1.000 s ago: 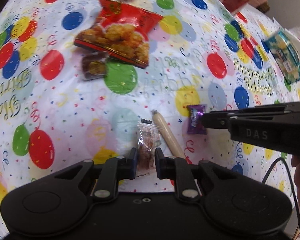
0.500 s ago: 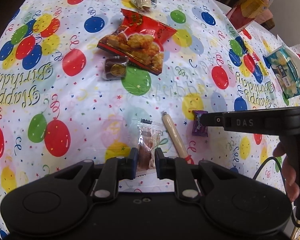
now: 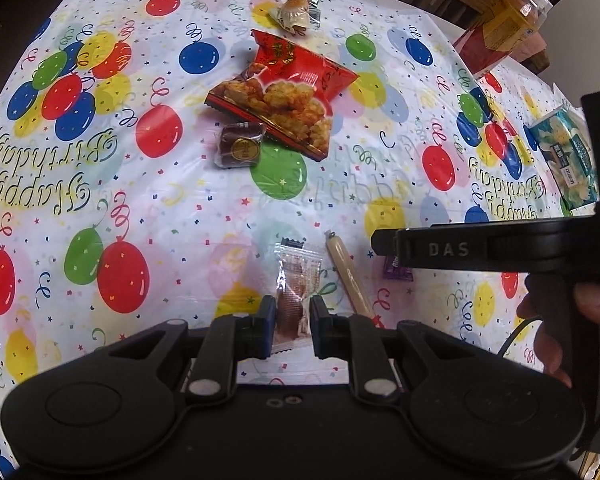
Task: Organize snacks
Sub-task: 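Lift the clear packet with the left tool while the right tool lifts the purple candy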
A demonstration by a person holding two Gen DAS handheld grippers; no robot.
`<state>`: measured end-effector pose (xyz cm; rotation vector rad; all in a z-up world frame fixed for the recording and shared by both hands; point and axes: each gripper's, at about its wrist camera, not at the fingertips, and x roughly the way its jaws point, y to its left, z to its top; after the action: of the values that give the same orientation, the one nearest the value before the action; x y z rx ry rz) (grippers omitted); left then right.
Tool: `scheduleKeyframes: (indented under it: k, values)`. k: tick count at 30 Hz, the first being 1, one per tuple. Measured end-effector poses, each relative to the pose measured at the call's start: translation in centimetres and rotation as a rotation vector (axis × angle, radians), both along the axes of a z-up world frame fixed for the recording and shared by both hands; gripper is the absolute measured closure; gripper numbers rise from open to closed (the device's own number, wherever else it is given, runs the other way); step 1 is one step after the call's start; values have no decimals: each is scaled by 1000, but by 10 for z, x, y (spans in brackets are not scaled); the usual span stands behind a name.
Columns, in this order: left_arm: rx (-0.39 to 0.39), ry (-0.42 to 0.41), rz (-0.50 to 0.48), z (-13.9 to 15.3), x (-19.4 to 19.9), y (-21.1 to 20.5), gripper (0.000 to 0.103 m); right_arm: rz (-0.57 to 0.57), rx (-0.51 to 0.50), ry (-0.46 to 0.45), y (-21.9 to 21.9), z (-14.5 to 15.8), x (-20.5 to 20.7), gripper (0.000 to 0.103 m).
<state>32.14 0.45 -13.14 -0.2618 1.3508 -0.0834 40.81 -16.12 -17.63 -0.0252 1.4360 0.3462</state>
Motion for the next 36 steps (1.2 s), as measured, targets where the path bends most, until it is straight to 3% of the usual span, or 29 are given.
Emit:
scheduleKeyframes:
  k: [4,8,13,22,36]
  values:
    - [5,1,-1,0,1,-1,87,15,-25,-7,6,-3,-1,68]
    - [4,3,-2,-1,1,-1,87,40,-60,-32,12,-4,-5,77]
    - [5,6,7,-3,0,1,87,71,-78,-56,14,-3,-7,81]
    - [-8,-23,31,10,-6,9,87,69,-22,-89,2,15,-10,83]
    - [-43,-124,-51,61,-29,20,87,35,79,-157,-25,94,-59,83]
